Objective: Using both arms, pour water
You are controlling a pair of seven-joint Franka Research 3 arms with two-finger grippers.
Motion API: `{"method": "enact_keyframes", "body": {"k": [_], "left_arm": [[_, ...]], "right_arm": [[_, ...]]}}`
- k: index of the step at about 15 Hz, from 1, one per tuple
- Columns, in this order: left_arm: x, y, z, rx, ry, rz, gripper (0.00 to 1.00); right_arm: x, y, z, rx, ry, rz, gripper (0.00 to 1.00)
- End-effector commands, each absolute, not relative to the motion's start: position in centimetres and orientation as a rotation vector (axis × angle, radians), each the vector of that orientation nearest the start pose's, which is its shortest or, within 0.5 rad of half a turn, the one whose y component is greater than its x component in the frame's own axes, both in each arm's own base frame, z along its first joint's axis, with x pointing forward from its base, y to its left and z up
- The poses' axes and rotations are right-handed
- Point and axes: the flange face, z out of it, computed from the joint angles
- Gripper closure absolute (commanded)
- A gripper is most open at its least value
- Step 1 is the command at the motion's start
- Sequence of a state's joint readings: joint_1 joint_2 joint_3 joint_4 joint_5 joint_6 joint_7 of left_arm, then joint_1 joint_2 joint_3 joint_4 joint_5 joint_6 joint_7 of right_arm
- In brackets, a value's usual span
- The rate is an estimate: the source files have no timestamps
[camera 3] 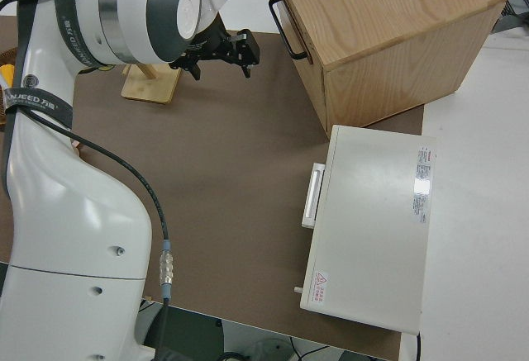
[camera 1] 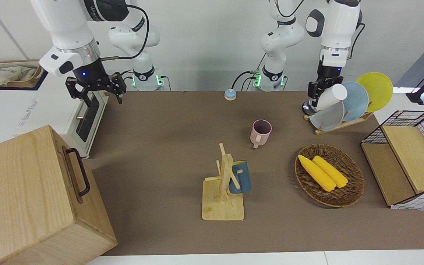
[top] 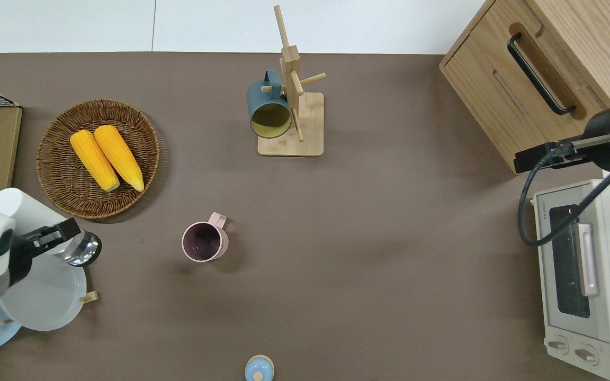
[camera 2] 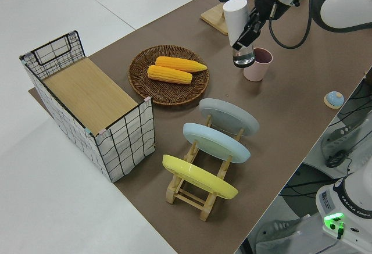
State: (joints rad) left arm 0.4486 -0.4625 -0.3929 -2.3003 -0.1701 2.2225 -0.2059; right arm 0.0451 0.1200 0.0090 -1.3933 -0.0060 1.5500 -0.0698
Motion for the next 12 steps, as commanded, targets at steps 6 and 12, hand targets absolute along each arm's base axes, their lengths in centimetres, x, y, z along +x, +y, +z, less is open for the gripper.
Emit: {"method": "enact_keyframes", "body": {"k": [6, 12], "left_arm": [[47.0, 9.4, 63.6, -2.923, -0.41, -0.769, 1.0], [48.4, 14.3, 66.1, -2.912, -0.403, -0.822, 1.0]], "right_arm": [[58.6, 2.9, 64.0, -3.12, -0.214, -0.056, 0.009], [58.6, 2.9, 64.0, -3.12, -0.216, -0.056, 0.009]]}}
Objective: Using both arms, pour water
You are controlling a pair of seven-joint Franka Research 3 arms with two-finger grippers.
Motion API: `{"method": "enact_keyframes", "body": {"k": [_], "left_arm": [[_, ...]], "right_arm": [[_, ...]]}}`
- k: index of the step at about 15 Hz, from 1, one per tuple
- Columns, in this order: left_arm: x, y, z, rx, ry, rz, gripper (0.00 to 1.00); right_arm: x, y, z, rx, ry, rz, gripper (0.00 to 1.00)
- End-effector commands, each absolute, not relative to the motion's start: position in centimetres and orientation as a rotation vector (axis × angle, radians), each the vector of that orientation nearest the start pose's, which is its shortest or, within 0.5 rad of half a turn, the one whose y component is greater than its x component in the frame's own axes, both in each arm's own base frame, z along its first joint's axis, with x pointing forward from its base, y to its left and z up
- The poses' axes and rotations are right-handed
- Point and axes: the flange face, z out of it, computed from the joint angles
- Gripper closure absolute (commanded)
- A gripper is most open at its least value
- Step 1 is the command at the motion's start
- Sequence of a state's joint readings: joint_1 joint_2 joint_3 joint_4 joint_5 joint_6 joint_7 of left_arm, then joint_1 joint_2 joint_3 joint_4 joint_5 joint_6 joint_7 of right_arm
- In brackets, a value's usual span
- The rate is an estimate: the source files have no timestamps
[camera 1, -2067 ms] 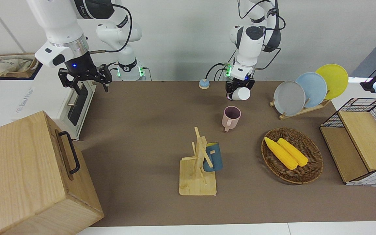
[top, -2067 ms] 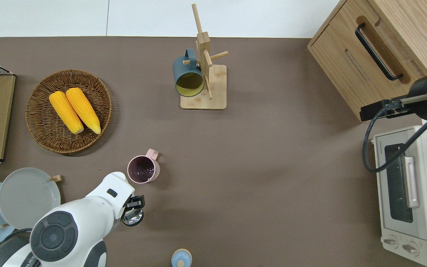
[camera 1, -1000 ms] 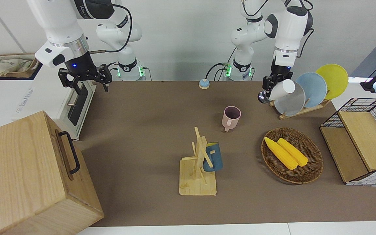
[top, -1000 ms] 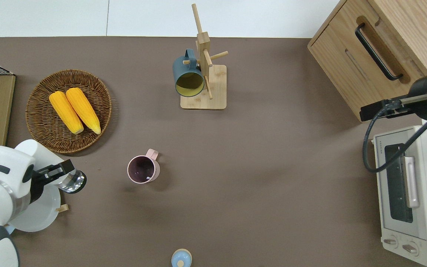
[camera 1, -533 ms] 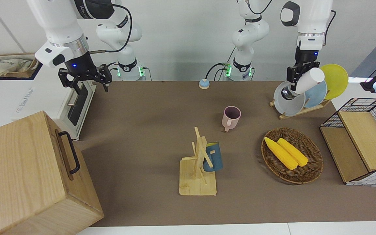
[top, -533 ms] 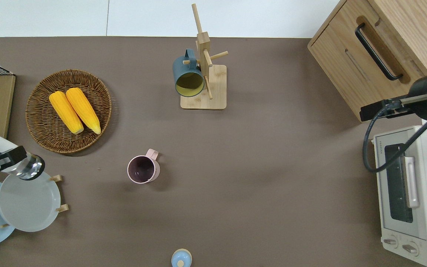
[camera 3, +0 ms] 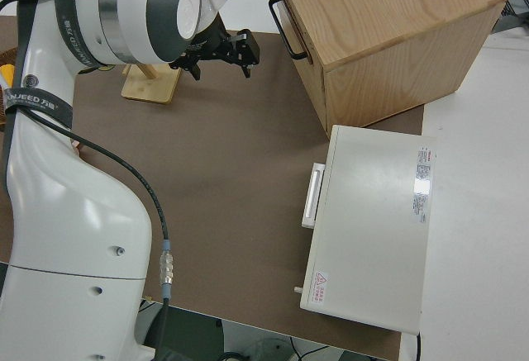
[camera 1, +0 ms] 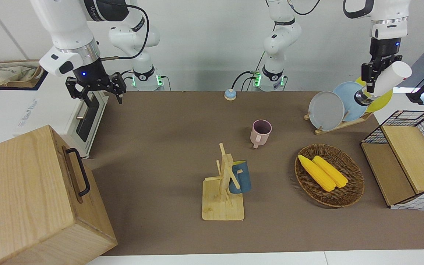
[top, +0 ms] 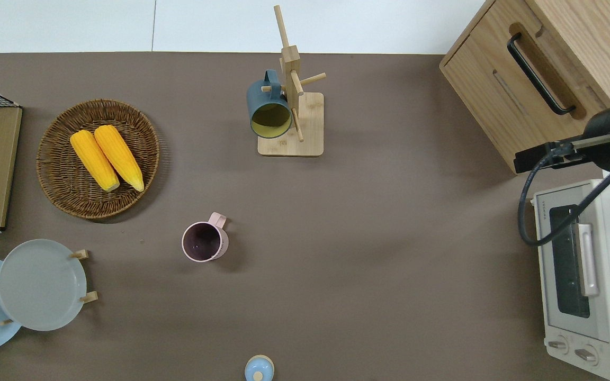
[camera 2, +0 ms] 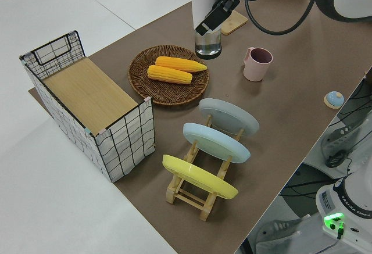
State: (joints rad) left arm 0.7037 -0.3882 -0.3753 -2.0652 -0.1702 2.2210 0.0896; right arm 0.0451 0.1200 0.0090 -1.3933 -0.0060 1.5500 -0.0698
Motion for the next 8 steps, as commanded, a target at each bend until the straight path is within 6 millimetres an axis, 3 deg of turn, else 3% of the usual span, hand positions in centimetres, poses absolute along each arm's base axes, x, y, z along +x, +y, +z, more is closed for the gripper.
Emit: {"method": "enact_keyframes", "body": {"k": [1, 4, 8], "left_arm": [[48.3, 15.1, 66.2, -2.911, -0.402, -0.822, 1.0], [48.6, 17.4, 66.8, -2.907, -0.382, -0.838, 1.0], [50.1, 19.9, 66.0, -2.922, -0.356, -0.84, 1.0]], "right_arm": [[58.6, 2.9, 64.0, -3.12, -0.216, -0.056, 0.009], [58.6, 2.9, 64.1, -3.12, -0.214, -0.058, 0.009], [58.6, 2.9, 64.1, -3.12, -0.216, -0.058, 0.009]]}}
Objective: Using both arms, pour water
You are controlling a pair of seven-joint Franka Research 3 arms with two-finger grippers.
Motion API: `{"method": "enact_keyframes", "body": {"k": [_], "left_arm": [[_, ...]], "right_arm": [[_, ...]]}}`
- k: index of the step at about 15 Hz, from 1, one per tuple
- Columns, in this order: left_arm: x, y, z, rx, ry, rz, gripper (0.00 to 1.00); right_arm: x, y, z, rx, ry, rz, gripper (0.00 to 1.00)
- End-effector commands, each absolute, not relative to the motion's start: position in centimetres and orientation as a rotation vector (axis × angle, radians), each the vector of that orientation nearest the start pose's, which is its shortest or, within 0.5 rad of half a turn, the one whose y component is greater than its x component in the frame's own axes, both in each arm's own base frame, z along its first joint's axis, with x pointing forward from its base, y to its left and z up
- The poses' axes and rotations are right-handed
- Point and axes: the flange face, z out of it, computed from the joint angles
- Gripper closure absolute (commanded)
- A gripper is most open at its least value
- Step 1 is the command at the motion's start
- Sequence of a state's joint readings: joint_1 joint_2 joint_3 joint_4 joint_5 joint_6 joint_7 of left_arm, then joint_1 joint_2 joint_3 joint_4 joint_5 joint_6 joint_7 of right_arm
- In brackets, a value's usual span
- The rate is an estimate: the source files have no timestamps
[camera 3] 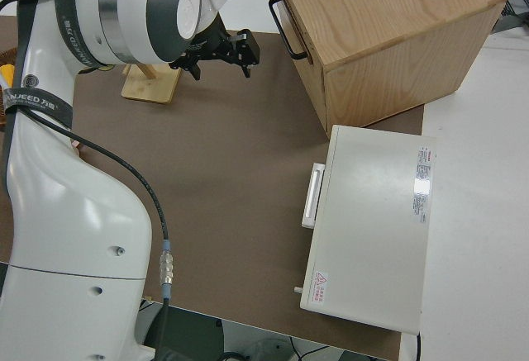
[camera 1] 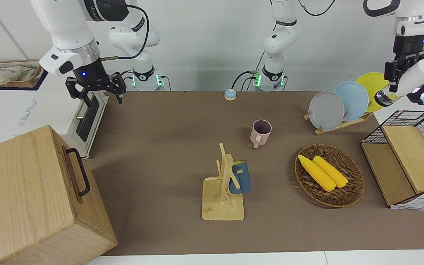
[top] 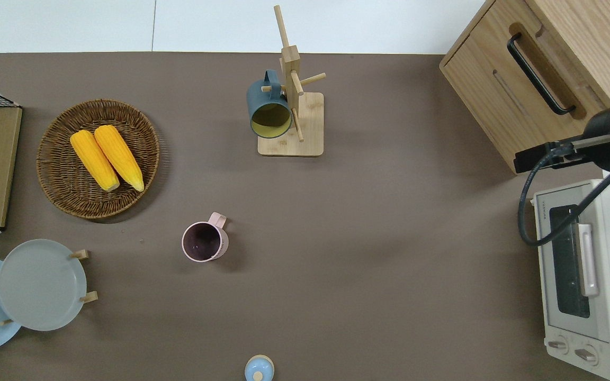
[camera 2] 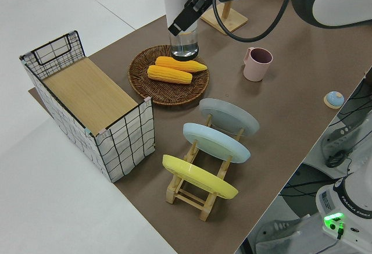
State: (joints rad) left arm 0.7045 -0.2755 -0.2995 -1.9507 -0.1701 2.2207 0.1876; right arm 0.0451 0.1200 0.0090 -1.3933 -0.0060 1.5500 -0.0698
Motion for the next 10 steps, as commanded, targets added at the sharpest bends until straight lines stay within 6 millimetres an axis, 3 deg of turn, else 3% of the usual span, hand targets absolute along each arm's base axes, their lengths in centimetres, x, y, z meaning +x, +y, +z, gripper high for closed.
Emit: {"method": "enact_keyframes", "body": {"k": [1, 4, 10], "left_arm": [[50.5, 20.9, 66.1, -2.921, -0.344, -0.845, 1.0], [51.9, 23.2, 66.1, -2.925, -0.335, -0.868, 1.0], [53.7, 24.7, 66.6, -2.926, -0.338, -0.907, 1.0]], "right_arm": [[58.6, 2.9, 64.0, -3.12, -0.216, -0.056, 0.009], [58.6, 2.9, 64.0, -3.12, -0.214, -0.056, 0.009], [58.6, 2.9, 64.1, -3.12, -0.214, -0.058, 0.009]]}}
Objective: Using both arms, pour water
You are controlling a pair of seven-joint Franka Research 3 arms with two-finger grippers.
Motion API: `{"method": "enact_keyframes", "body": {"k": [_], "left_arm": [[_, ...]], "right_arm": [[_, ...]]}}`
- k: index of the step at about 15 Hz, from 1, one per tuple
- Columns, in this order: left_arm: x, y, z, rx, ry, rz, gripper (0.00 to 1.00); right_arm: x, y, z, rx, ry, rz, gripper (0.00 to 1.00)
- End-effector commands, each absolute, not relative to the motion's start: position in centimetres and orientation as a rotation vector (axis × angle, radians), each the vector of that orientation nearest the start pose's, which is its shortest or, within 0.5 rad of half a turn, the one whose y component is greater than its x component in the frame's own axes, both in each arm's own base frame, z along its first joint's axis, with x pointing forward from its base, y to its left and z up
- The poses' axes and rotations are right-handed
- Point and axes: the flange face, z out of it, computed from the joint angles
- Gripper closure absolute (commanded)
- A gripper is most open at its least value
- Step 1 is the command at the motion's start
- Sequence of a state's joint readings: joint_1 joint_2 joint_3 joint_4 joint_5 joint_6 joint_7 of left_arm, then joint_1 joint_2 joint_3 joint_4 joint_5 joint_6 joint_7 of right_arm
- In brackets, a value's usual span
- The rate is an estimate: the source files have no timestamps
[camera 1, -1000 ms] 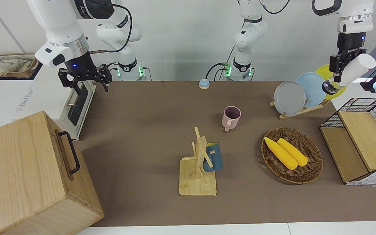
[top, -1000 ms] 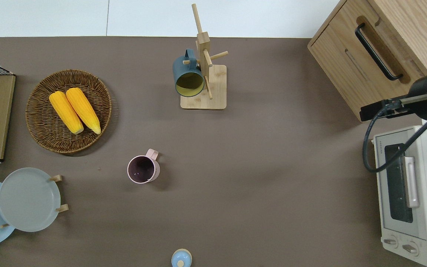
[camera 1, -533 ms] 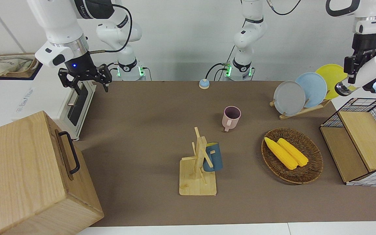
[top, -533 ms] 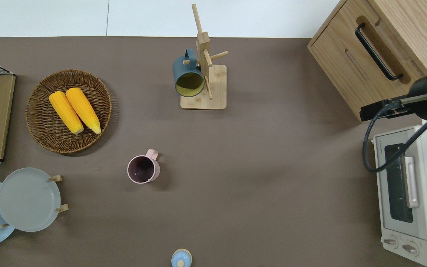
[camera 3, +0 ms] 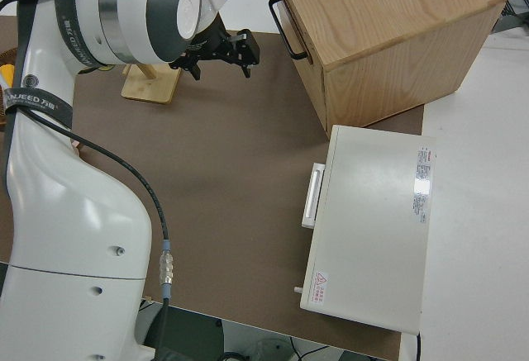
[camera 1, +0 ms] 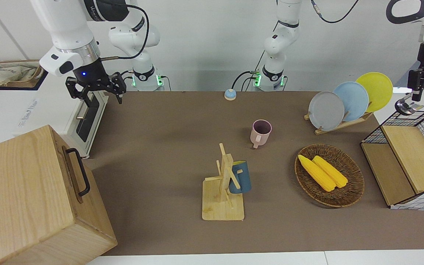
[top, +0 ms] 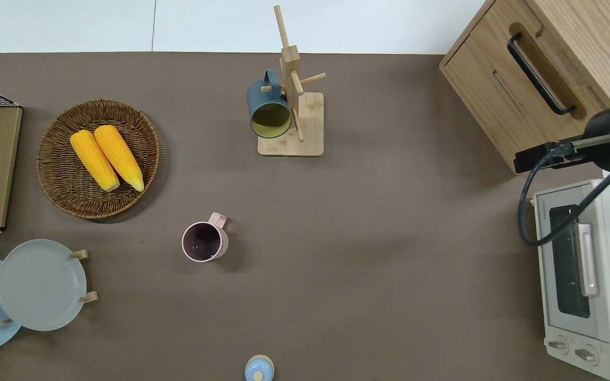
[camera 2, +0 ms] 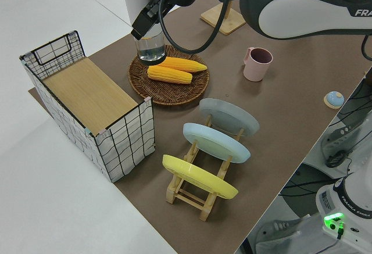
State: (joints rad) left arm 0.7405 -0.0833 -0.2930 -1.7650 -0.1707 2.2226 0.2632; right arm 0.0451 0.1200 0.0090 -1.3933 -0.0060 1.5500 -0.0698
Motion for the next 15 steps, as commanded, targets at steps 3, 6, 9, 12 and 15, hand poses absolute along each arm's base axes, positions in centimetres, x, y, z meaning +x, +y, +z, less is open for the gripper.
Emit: {"method": "enact_keyframes", "body": {"k": [3, 6, 9, 12, 15], "left_arm": [[54.3, 25.4, 65.7, -2.925, -0.346, -0.916, 1.0], [55.0, 27.3, 64.1, -2.9, -0.283, -0.939, 1.0], [55.5, 28.9, 62.4, -2.909, -0.278, -0.94, 1.0], [55.8, 30.7, 60.9, -2.917, -0.235, -1.001, 1.0], [55.3, 33.0, 59.6, -2.925, -0.211, -1.049, 1.0]], "right_arm": [[58.6, 2.9, 64.1, -3.12, -0.216, -0.058, 0.009], [58.6, 2.9, 64.1, -3.12, -0.216, -0.058, 0.009], [58.6, 2.9, 64.1, -3.12, -0.216, -0.058, 0.009], [58.6, 2.9, 64.1, -3.12, -0.216, -0.058, 0.009], [58.6, 2.9, 64.1, -3.12, -0.216, -0.058, 0.009]]}}
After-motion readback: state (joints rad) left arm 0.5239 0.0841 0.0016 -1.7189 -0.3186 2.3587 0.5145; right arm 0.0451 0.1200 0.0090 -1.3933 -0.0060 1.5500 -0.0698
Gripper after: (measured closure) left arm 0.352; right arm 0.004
